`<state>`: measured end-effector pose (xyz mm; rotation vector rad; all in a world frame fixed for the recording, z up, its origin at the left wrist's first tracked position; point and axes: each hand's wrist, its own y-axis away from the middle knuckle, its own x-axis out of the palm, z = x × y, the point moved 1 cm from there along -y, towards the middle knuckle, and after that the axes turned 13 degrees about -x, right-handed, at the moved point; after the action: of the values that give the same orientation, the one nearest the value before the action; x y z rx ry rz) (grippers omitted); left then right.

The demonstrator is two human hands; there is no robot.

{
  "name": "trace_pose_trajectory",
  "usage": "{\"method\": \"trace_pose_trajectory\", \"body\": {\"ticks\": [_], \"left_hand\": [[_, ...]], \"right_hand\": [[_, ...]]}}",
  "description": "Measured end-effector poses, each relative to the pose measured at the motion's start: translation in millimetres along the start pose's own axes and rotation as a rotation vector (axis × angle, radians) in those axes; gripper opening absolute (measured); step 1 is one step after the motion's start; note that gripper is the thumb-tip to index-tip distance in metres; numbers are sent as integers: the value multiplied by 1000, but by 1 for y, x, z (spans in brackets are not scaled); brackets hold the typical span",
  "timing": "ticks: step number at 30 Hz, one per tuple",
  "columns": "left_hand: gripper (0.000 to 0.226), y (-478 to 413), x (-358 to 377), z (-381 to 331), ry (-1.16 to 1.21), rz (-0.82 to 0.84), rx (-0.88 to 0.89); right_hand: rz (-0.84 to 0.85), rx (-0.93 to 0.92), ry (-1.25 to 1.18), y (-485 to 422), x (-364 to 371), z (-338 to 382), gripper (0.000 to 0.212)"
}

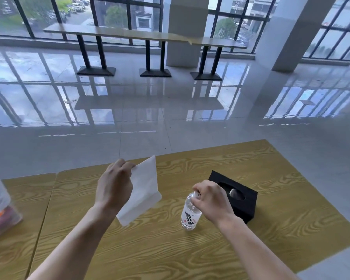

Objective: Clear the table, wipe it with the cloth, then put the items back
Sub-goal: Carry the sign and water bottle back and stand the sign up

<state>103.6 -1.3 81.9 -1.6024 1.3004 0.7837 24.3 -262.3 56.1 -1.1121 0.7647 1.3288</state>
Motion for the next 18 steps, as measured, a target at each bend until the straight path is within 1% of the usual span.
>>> {"method": "trace_pose_trajectory", "body": {"ticks": [5, 11, 18], "left_hand": [[36, -3, 3, 4, 11, 16, 6], [38, -3, 10, 5, 29, 40, 23], [38, 0, 11, 7, 36, 57, 59]], "right_hand": [[9, 8, 12, 1, 1, 3, 24], [22, 20, 9, 4, -2, 6, 33], [23, 52, -9, 5, -4, 11, 36]]}}
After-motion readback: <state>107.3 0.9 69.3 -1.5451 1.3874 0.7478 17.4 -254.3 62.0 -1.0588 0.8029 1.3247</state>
